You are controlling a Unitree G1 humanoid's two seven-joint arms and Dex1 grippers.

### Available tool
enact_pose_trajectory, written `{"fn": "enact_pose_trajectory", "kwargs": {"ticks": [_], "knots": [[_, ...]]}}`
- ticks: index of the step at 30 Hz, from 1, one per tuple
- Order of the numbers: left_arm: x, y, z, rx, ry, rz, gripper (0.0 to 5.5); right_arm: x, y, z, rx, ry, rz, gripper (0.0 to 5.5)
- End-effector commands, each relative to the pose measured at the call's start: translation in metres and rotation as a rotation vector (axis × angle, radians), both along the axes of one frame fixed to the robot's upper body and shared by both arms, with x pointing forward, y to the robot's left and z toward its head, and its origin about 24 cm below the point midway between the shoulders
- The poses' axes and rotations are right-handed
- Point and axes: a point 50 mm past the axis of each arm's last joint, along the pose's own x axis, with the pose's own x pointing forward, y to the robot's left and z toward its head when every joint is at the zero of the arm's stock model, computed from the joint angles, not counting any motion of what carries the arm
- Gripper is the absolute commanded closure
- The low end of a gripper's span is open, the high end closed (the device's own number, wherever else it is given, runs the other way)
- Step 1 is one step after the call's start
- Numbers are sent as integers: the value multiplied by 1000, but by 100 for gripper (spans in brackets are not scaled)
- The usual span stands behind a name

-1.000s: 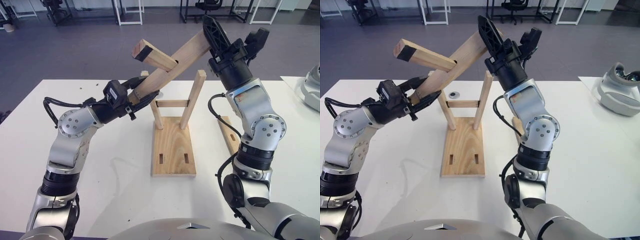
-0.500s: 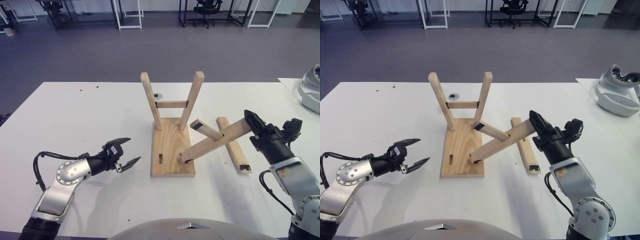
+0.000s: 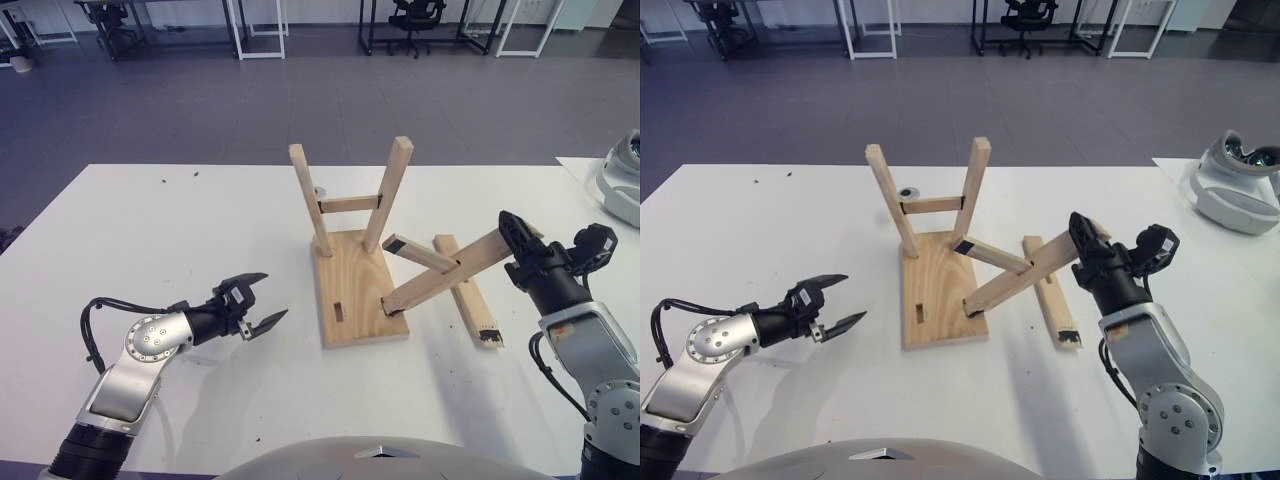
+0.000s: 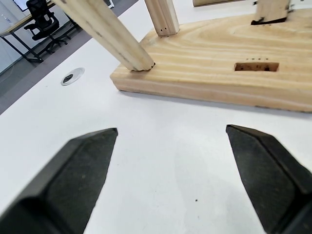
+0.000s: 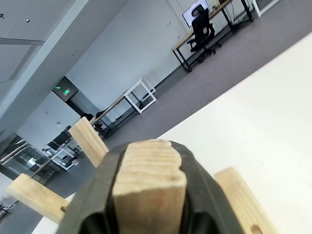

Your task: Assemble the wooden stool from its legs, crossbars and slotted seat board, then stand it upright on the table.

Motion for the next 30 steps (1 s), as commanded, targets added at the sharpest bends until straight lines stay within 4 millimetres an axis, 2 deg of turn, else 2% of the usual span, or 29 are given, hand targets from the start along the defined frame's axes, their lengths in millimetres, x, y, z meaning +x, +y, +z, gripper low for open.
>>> {"fn": "enact_pose_trajectory", "kwargs": {"ticks": [1, 4, 9, 12, 16, 21, 24, 26, 30], "knots": [[2, -1, 6, 1, -19, 7, 141, 6, 14, 8, -195, -39, 55, 446], [3, -2, 6, -2, -22, 3, 141, 7, 28, -2, -364, -1, 150, 447], [6, -6, 8, -5, -34, -12, 141, 5, 31, -50, -549, 256, 240, 443], [6, -9, 8, -7, -34, -23, 141, 2, 34, -62, -599, 327, 272, 441], [5, -16, 11, -13, -40, -43, 141, 2, 33, -66, -652, 340, 262, 441], [3, -23, 14, -32, -51, -40, 141, -1, 29, -60, -639, 216, 170, 438], [3, -23, 15, -31, -51, -39, 141, -7, 29, -73, -625, 261, 204, 437], [3, -24, 16, -30, -49, -39, 141, -7, 30, -74, -641, 263, 226, 437], [5, -21, 15, -22, -57, -23, 141, 9, 35, -41, -601, 83, 241, 437]]}}
